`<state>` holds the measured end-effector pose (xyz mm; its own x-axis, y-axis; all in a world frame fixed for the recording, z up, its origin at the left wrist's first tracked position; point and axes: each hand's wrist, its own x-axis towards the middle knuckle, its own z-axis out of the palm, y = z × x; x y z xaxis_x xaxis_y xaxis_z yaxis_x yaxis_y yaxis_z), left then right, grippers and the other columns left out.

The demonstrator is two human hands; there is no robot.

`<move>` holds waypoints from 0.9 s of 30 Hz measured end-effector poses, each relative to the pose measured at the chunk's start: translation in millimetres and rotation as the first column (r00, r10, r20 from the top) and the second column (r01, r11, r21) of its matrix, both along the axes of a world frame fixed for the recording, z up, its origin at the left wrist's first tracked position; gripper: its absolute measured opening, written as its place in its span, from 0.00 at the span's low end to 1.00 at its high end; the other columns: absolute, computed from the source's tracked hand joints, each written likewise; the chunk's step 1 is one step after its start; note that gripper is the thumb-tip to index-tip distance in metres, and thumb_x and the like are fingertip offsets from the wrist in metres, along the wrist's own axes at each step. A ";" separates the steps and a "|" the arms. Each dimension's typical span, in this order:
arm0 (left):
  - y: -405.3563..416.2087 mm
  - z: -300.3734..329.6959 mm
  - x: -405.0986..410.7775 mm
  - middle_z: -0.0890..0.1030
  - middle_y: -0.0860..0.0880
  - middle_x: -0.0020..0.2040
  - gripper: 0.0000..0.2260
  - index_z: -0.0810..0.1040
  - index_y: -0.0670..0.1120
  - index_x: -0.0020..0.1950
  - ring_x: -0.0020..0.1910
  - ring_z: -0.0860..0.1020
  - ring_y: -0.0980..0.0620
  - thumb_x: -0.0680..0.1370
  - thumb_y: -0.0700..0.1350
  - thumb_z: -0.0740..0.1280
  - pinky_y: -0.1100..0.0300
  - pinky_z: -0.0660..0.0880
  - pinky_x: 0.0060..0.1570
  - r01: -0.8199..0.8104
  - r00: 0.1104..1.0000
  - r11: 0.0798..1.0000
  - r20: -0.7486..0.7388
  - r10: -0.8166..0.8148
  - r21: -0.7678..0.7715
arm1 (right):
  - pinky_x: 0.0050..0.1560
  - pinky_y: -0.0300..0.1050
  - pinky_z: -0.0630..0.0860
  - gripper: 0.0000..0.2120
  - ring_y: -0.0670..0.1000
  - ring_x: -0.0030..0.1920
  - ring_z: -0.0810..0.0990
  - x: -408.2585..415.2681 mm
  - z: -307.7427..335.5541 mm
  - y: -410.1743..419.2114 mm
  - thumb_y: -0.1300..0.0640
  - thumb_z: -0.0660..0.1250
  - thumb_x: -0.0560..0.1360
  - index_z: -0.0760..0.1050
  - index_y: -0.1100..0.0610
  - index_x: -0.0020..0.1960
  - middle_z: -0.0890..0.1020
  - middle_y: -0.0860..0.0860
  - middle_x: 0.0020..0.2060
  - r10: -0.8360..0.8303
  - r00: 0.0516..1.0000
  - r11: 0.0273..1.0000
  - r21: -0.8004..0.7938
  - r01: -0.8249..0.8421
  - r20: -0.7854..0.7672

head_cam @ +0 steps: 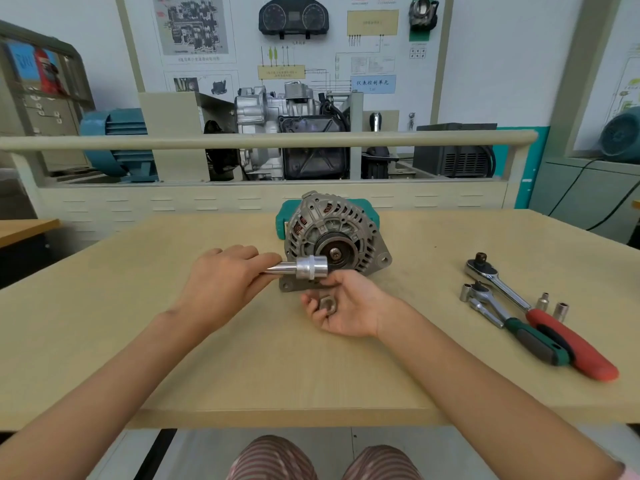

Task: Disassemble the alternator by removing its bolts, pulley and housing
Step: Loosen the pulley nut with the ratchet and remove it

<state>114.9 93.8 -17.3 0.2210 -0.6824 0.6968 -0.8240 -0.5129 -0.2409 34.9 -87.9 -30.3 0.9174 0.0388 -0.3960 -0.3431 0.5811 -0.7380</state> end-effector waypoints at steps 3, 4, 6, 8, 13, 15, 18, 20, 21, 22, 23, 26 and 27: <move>5.7 -15.3 7.7 0.79 0.52 0.40 0.08 0.79 0.52 0.55 0.40 0.77 0.46 0.79 0.52 0.64 0.57 0.67 0.33 -0.148 0.947 0.971 -0.310 0.083 -0.190 | 0.35 0.38 0.69 0.08 0.52 0.38 0.73 4.8 7.0 8.9 0.69 0.51 0.70 0.66 0.60 0.40 0.70 0.56 0.38 0.019 0.998 0.986 -0.166 -0.009 0.059; 6.7 -21.5 11.1 0.78 0.54 0.41 0.08 0.78 0.53 0.55 0.40 0.76 0.47 0.80 0.53 0.62 0.57 0.65 0.34 -0.199 0.916 0.953 -0.389 0.098 -0.228 | 0.36 0.39 0.70 0.11 0.52 0.38 0.73 10.7 7.6 14.9 0.72 0.49 0.71 0.66 0.60 0.41 0.69 0.56 0.38 0.032 0.996 0.955 -0.296 -0.008 0.077; 8.6 -31.1 16.2 0.76 0.54 0.38 0.08 0.77 0.53 0.52 0.39 0.74 0.47 0.80 0.54 0.61 0.56 0.65 0.35 -0.286 0.841 0.921 -0.529 0.109 -0.264 | 0.38 0.40 0.73 0.13 0.53 0.39 0.75 25.4 5.2 31.3 0.74 0.50 0.74 0.69 0.63 0.49 0.72 0.58 0.43 0.066 0.991 0.759 -0.651 0.026 0.116; 11.6 -36.4 20.4 0.76 0.51 0.35 0.09 0.76 0.50 0.48 0.38 0.75 0.45 0.81 0.53 0.60 0.54 0.67 0.36 -0.315 0.766 0.891 -0.641 0.036 -0.327 | 0.52 0.47 0.76 0.17 0.57 0.52 0.77 41.2 0.0 46.5 0.71 0.55 0.76 0.67 0.65 0.64 0.75 0.61 0.55 0.147 0.981 0.404 -0.913 0.055 0.124; 14.5 -37.2 30.0 0.75 0.52 0.30 0.13 0.76 0.46 0.39 0.29 0.69 0.49 0.81 0.47 0.61 0.57 0.65 0.31 -0.416 0.605 0.762 -0.776 -0.176 -0.497 | 0.61 0.49 0.70 0.16 0.59 0.61 0.72 66.2 -11.6 63.9 0.70 0.58 0.75 0.68 0.66 0.63 0.72 0.62 0.60 0.305 0.929 -0.081 -0.967 0.243 0.208; 15.0 -36.8 32.2 0.75 0.48 0.32 0.12 0.77 0.44 0.41 0.27 0.68 0.48 0.81 0.47 0.61 0.58 0.66 0.30 -0.457 0.548 0.716 -0.801 -0.242 -0.528 | 0.60 0.50 0.69 0.18 0.60 0.61 0.71 72.9 -17.1 70.2 0.71 0.58 0.75 0.67 0.65 0.64 0.70 0.61 0.61 0.361 0.916 -0.212 -0.941 0.264 0.175; 17.4 -37.1 33.2 0.73 0.46 0.30 0.13 0.77 0.44 0.40 0.24 0.67 0.48 0.81 0.48 0.61 0.59 0.65 0.27 -0.479 0.523 0.693 -0.809 -0.268 -0.539 | 0.63 0.52 0.69 0.21 0.61 0.64 0.70 80.2 -22.2 74.7 0.72 0.58 0.74 0.66 0.65 0.67 0.71 0.62 0.62 0.404 0.906 -0.307 -0.914 0.267 0.129; 18.9 -37.2 32.7 0.72 0.49 0.27 0.13 0.77 0.45 0.38 0.24 0.67 0.49 0.81 0.48 0.62 0.58 0.67 0.28 -0.474 0.530 0.698 -0.807 -0.260 -0.536 | 0.65 0.53 0.68 0.28 0.60 0.65 0.69 79.8 -22.8 73.9 0.72 0.58 0.74 0.60 0.62 0.73 0.70 0.61 0.65 0.433 0.888 -0.248 -0.928 0.278 0.151; 19.3 -37.4 32.5 0.72 0.52 0.25 0.13 0.77 0.46 0.38 0.24 0.67 0.50 0.81 0.48 0.62 0.58 0.67 0.30 -0.470 0.538 0.705 -0.805 -0.249 -0.532 | 0.65 0.53 0.68 0.30 0.60 0.66 0.69 78.5 -23.4 72.7 0.72 0.57 0.74 0.57 0.59 0.75 0.69 0.60 0.67 0.432 0.885 -0.206 -0.937 0.283 0.172; 19.7 -37.8 31.9 0.72 0.54 0.25 0.13 0.77 0.46 0.38 0.24 0.67 0.50 0.81 0.48 0.62 0.56 0.68 0.31 -0.463 0.548 0.713 -0.803 -0.236 -0.526 | 0.66 0.52 0.68 0.30 0.59 0.67 0.69 77.2 -24.5 70.7 0.71 0.57 0.75 0.56 0.58 0.75 0.69 0.60 0.67 0.418 0.887 -0.185 -0.937 0.295 0.196; 19.4 -37.9 31.3 0.73 0.54 0.26 0.12 0.77 0.47 0.38 0.25 0.68 0.51 0.80 0.48 0.62 0.56 0.69 0.32 -0.455 0.558 0.724 -0.799 -0.223 -0.519 | 0.65 0.52 0.69 0.28 0.59 0.66 0.70 75.5 -25.4 69.3 0.69 0.58 0.76 0.58 0.59 0.74 0.70 0.59 0.67 0.393 0.892 -0.189 -0.931 0.313 0.221; 16.9 -37.7 28.3 0.77 0.53 0.32 0.10 0.77 0.48 0.41 0.28 0.70 0.52 0.80 0.48 0.63 0.54 0.70 0.36 -0.416 0.579 0.750 -0.786 -0.217 -0.514 | 0.60 0.51 0.72 0.16 0.59 0.60 0.74 69.1 -27.4 66.9 0.64 0.59 0.77 0.70 0.61 0.64 0.74 0.58 0.61 0.337 0.891 -0.240 -0.888 0.392 0.302; 15.8 -37.4 26.7 0.77 0.52 0.32 0.10 0.77 0.48 0.41 0.29 0.71 0.52 0.80 0.48 0.63 0.53 0.71 0.36 -0.408 0.580 0.753 -0.783 -0.224 -0.517 | 0.59 0.50 0.72 0.15 0.58 0.60 0.74 67.3 -27.4 66.8 0.63 0.59 0.77 0.72 0.60 0.63 0.75 0.58 0.60 0.351 0.884 -0.245 -0.880 0.406 0.310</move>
